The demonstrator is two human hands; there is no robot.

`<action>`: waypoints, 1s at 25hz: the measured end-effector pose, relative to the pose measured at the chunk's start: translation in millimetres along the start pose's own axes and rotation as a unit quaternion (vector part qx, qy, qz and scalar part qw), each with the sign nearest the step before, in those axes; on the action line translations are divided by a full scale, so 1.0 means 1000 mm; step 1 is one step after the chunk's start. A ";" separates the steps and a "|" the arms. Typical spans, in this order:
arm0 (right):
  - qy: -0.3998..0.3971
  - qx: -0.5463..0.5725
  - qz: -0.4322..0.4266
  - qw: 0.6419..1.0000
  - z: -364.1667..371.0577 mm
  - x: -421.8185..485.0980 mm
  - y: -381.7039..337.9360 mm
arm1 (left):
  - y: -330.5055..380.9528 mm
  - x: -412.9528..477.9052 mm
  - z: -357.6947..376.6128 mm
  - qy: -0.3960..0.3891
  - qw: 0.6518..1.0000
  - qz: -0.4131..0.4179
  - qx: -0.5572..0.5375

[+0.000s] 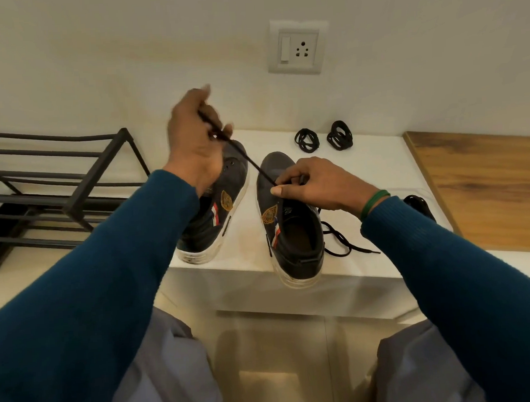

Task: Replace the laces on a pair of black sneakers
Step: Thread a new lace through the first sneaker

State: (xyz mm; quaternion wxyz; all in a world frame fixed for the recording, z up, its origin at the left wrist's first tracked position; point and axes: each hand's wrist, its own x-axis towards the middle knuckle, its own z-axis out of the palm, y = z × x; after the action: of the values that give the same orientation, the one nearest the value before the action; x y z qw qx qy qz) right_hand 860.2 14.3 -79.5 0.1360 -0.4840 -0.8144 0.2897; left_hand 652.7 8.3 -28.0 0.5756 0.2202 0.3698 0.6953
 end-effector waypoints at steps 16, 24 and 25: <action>-0.003 -0.038 -0.003 0.999 -0.002 0.003 0.007 | -0.013 0.002 -0.010 -0.029 0.935 0.017 0.353; 0.005 -0.042 -0.006 0.999 -0.003 0.003 0.001 | -0.020 -0.009 -0.004 -0.118 0.790 0.180 0.575; -0.002 -0.053 -0.004 0.999 -0.001 0.003 0.000 | -0.020 -0.010 -0.004 -0.122 0.734 0.186 0.642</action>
State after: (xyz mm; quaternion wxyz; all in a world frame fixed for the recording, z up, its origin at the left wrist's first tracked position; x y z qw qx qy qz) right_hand 859.4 17.4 -78.9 0.1099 -0.4871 -0.8307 0.2462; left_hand 664.6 -1.1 -45.0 0.1972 0.6843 0.6068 0.3531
